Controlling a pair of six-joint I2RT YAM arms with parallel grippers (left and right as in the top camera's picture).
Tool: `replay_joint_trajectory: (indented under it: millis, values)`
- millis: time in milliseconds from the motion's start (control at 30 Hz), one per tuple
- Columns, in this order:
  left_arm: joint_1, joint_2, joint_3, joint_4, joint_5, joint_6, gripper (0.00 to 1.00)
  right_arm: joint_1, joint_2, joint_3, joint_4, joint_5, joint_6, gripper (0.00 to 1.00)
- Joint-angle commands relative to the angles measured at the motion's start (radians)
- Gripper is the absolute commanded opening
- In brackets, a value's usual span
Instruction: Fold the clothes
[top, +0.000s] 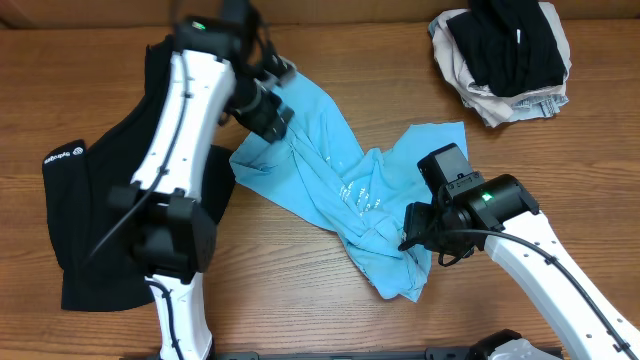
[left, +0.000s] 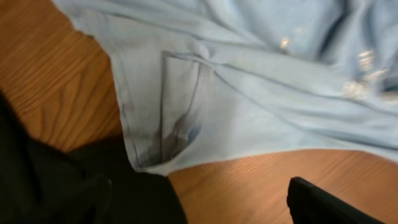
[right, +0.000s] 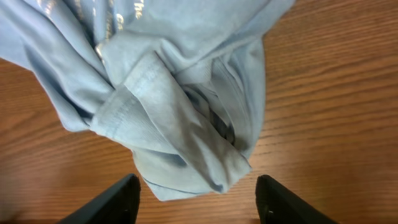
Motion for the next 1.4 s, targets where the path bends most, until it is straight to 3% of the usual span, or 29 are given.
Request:
replay_joint_trajectory:
  millis: [0, 200, 367, 600, 800, 1033, 1167, 1267, 1367]
  values:
    - [-0.005, 0.004, -0.164, 0.084, -0.151, 0.042, 0.9, -0.013, -0.015, -0.002, 0.015, -0.004, -0.018, 0.69]
    - [0.004, 0.004, -0.346, 0.256, -0.154, 0.05, 0.87, -0.059, -0.015, -0.002, 0.031, -0.003, -0.046, 0.71]
    - [-0.01, 0.004, -0.406, 0.279, -0.041, 0.17, 0.81, -0.099, -0.015, -0.002, 0.044, -0.003, -0.061, 0.71]
    - [-0.018, 0.004, -0.516, 0.37, -0.077, 0.177, 0.77, -0.123, -0.015, -0.002, 0.054, -0.003, -0.078, 0.72]
    - [-0.018, 0.004, -0.537, 0.425, -0.077, 0.154, 0.66, -0.123, -0.015, -0.002, 0.084, -0.003, -0.078, 0.72]
    - [-0.018, 0.004, -0.556, 0.494, -0.077, 0.143, 0.45, -0.123, -0.015, -0.002, 0.093, 0.002, -0.078, 0.72]
    - [-0.019, 0.004, -0.596, 0.512, -0.078, 0.131, 0.44, -0.123, -0.015, -0.002, 0.097, 0.001, -0.096, 0.72]
    - [-0.019, 0.004, -0.609, 0.516, -0.101, 0.122, 0.34, -0.123, -0.015, -0.002, 0.103, 0.002, -0.097, 0.72]
    - [-0.017, 0.003, -0.601, 0.535, -0.153, 0.06, 0.04, -0.123, -0.015, -0.002, 0.112, 0.001, -0.097, 0.72]
